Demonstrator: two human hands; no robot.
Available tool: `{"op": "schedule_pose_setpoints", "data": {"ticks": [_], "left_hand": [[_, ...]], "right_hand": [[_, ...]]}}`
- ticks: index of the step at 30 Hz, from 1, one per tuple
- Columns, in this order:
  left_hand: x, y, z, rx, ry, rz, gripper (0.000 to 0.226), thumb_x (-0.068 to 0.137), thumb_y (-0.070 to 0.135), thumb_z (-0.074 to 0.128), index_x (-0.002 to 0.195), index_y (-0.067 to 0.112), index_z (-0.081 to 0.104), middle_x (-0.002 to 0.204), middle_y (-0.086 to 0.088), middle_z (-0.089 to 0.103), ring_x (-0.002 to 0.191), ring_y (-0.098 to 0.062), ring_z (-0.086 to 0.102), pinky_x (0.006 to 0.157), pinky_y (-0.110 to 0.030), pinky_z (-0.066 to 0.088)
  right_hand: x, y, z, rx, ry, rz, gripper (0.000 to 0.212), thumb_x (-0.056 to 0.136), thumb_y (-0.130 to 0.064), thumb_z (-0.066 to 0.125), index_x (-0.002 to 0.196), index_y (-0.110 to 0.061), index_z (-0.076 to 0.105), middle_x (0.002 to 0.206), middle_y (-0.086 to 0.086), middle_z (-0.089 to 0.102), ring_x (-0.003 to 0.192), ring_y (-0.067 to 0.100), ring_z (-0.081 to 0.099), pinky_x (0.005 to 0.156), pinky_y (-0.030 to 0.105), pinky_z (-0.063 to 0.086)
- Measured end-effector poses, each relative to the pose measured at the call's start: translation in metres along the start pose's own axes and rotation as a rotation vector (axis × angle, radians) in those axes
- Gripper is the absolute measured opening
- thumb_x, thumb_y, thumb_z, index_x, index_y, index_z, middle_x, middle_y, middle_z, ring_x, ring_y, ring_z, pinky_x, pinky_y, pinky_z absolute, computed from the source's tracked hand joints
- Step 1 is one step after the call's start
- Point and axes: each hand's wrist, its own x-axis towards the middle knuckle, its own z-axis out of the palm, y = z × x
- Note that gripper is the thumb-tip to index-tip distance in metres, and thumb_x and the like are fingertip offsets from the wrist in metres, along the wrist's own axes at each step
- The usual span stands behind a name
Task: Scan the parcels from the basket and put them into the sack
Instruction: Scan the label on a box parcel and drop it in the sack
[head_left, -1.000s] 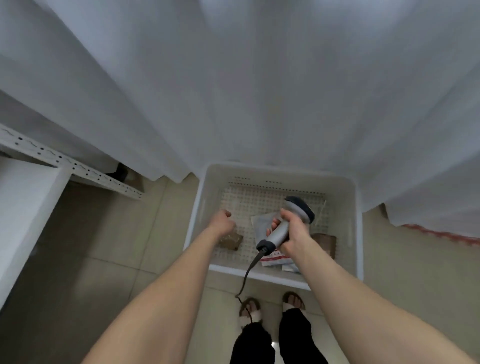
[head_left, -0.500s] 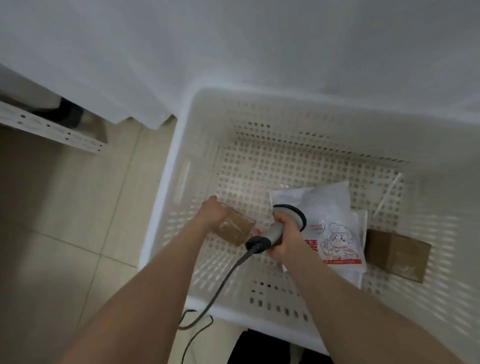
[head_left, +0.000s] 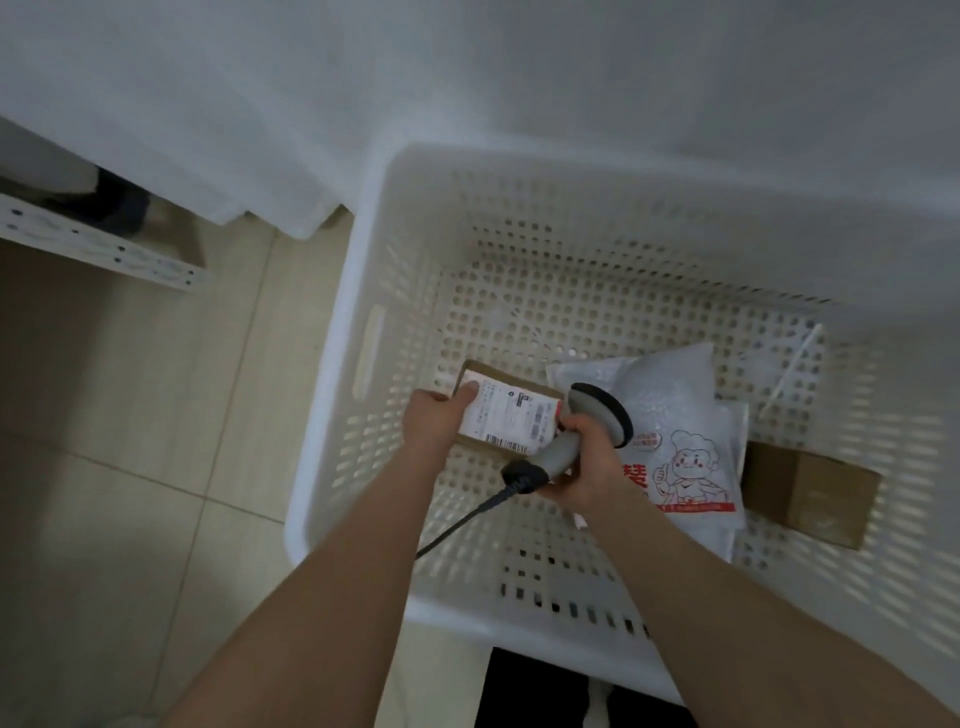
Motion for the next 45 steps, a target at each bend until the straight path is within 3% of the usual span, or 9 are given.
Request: {"op": "schedule_pose_setpoints", "data": {"ticks": [4,9,14,18,27,34,40,42,45], "left_hand": [[-0.053,0.032,-0.017,-0.026,-0.150,-0.043,0.080,0.080,0.037,0.074,0.143,0.012,0.032,0.127,-0.010,0.056,0.100,-0.020,0.060,0.077,-0.033,0.052],[-0.126,0.071,-0.049,0.028,-0.280,-0.018,0.044,0.081,0.043,0.069,0.111,0.011,0.063,0.089,0.002,0.070,0.081,-0.011,0.063,0.066,-0.025,0.049],[-0.203,0.111,-0.078,-0.127,-0.212,0.015,0.048,0.080,0.050,0.067,0.112,0.014,0.061,0.099,0.000,0.068,0.089,-0.015,0.060,0.080,-0.033,0.045],[-0.264,0.142,-0.101,-0.107,-0.258,0.059,0.047,0.081,0.049,0.067,0.115,0.019,0.060,0.103,0.002,0.065,0.093,-0.014,0.055,0.086,-0.034,0.040],[-0.386,0.195,-0.174,-0.018,-0.456,0.098,0.047,0.074,0.048,0.073,0.111,0.022,0.061,0.108,-0.001,0.065,0.103,-0.015,0.057,0.085,-0.037,0.050],[-0.470,0.199,-0.216,-0.139,-0.433,0.248,0.063,0.079,0.043,0.071,0.131,0.015,0.049,0.120,-0.003,0.062,0.110,-0.020,0.057,0.090,-0.046,0.049],[-0.558,0.175,-0.250,-0.106,-0.468,0.360,0.032,0.082,0.034,0.071,0.108,0.018,0.066,0.104,-0.003,0.069,0.097,-0.023,0.062,0.082,-0.039,0.055],[-0.582,0.166,-0.255,-0.162,-0.434,0.419,0.036,0.081,0.029,0.072,0.111,0.010,0.066,0.105,-0.009,0.070,0.094,-0.023,0.066,0.082,-0.035,0.057],[-0.610,0.148,-0.260,-0.351,-0.312,0.461,0.042,0.082,0.021,0.073,0.116,0.000,0.061,0.094,-0.011,0.070,0.081,-0.019,0.066,0.080,-0.034,0.057]], "right_hand": [[-0.059,-0.014,0.004,0.017,-0.054,-0.100,0.026,0.089,-0.011,0.057,0.114,-0.004,0.061,0.111,0.014,0.069,0.085,0.026,0.065,0.081,0.041,0.054],[-0.138,-0.023,0.012,-0.011,-0.091,-0.193,0.008,0.090,-0.006,0.054,0.093,-0.008,0.061,0.092,0.010,0.067,0.080,0.024,0.060,0.099,0.046,0.046],[-0.229,-0.024,0.028,0.054,-0.071,-0.243,0.012,0.088,-0.006,0.060,0.098,-0.008,0.053,0.095,0.013,0.051,0.091,0.029,0.054,0.088,0.055,0.052],[-0.305,-0.025,0.048,0.126,-0.197,-0.303,0.026,0.092,-0.016,0.064,0.116,-0.010,0.059,0.113,0.015,0.065,0.105,0.030,0.061,0.079,0.045,0.053],[-0.446,-0.025,0.063,0.103,-0.315,-0.396,0.040,0.088,-0.014,0.069,0.126,-0.005,0.059,0.118,0.017,0.068,0.108,0.034,0.066,0.095,0.052,0.051],[-0.539,-0.004,0.047,-0.011,-0.354,-0.569,0.029,0.084,-0.003,0.069,0.112,-0.008,0.063,0.103,0.013,0.072,0.086,0.026,0.070,0.070,0.040,0.057],[-0.623,0.022,0.013,-0.204,-0.456,-0.708,0.030,0.080,0.002,0.070,0.109,-0.003,0.065,0.103,0.018,0.073,0.093,0.032,0.071,0.084,0.049,0.057],[-0.652,0.035,0.002,-0.211,-0.455,-0.762,0.024,0.082,-0.005,0.072,0.104,-0.007,0.064,0.087,0.011,0.075,0.077,0.026,0.073,0.068,0.041,0.059],[-0.684,0.048,-0.010,-0.246,-0.333,-0.852,0.014,0.087,-0.020,0.071,0.092,-0.016,0.058,0.073,0.001,0.059,0.058,0.015,0.053,0.051,0.027,0.042]]}}
